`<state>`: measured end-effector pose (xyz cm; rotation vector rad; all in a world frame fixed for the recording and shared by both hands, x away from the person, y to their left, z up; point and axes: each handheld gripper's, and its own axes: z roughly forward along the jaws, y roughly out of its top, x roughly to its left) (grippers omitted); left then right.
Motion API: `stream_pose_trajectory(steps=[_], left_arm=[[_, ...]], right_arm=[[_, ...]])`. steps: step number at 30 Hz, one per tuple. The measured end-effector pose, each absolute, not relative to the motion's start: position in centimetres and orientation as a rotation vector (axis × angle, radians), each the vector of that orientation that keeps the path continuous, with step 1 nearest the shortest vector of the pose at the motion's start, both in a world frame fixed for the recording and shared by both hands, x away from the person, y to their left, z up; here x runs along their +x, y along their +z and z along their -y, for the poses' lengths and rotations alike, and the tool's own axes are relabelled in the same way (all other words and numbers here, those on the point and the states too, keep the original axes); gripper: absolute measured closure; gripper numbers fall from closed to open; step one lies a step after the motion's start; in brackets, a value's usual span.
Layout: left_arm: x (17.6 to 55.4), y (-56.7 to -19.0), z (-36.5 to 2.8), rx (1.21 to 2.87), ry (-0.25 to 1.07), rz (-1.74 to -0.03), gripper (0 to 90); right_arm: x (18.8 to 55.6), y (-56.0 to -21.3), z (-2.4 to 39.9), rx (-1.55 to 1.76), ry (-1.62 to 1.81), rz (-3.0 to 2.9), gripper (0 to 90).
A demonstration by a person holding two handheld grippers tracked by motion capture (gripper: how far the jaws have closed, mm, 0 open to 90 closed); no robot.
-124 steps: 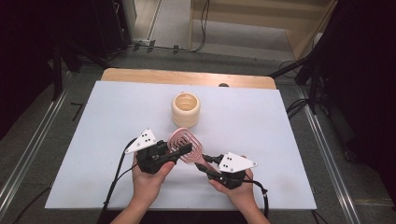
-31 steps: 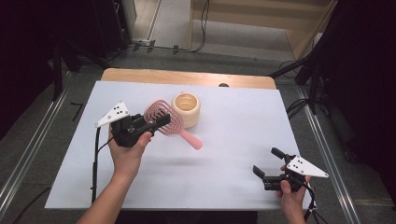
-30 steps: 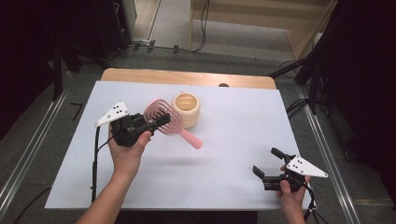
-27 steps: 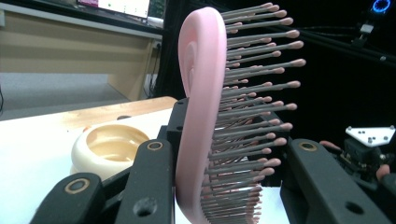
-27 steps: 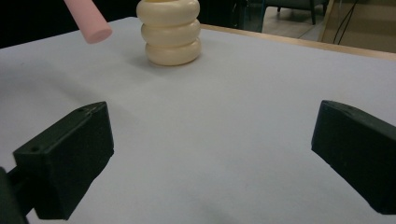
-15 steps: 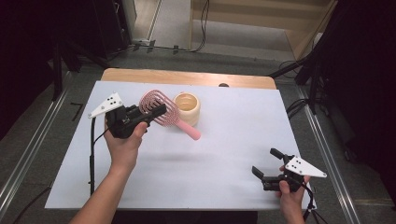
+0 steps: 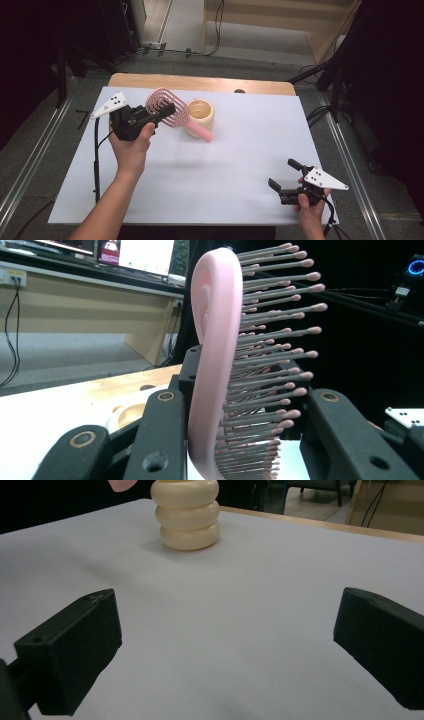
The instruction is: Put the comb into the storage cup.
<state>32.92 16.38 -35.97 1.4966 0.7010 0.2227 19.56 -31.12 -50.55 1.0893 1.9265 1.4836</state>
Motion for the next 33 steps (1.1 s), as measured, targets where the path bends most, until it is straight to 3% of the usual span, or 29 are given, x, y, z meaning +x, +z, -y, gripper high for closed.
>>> stream_pose_trajectory(steps=[33], left_arm=[[35.5,-34.7,-16.2,1.463,0.265,-0.722,65.6]], right_arm=[[19.5,-50.5,30.9,1.086,1.476,-1.934,0.0]])
